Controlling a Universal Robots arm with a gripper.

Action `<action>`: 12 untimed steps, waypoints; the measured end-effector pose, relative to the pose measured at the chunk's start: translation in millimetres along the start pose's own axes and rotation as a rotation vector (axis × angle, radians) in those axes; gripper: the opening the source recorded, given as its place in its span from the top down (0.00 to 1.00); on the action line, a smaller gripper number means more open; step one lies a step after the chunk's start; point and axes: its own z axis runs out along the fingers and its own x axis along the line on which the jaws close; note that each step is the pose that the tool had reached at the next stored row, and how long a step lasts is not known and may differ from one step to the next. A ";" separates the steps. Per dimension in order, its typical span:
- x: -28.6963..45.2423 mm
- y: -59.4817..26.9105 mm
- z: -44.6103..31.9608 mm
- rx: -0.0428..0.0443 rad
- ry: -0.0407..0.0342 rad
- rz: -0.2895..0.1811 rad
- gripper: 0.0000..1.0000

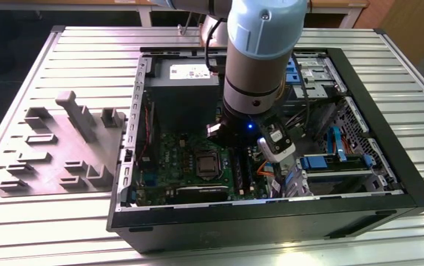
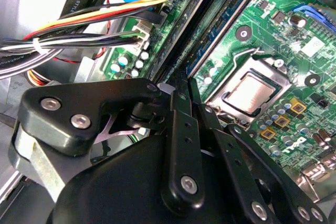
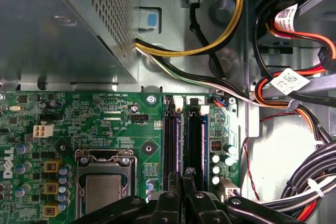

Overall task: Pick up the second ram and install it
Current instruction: 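Insert the second ram into the second slot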

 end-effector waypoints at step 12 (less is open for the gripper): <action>-0.6 1.3 -18.6 0.0000 0.0000 0.000 0.79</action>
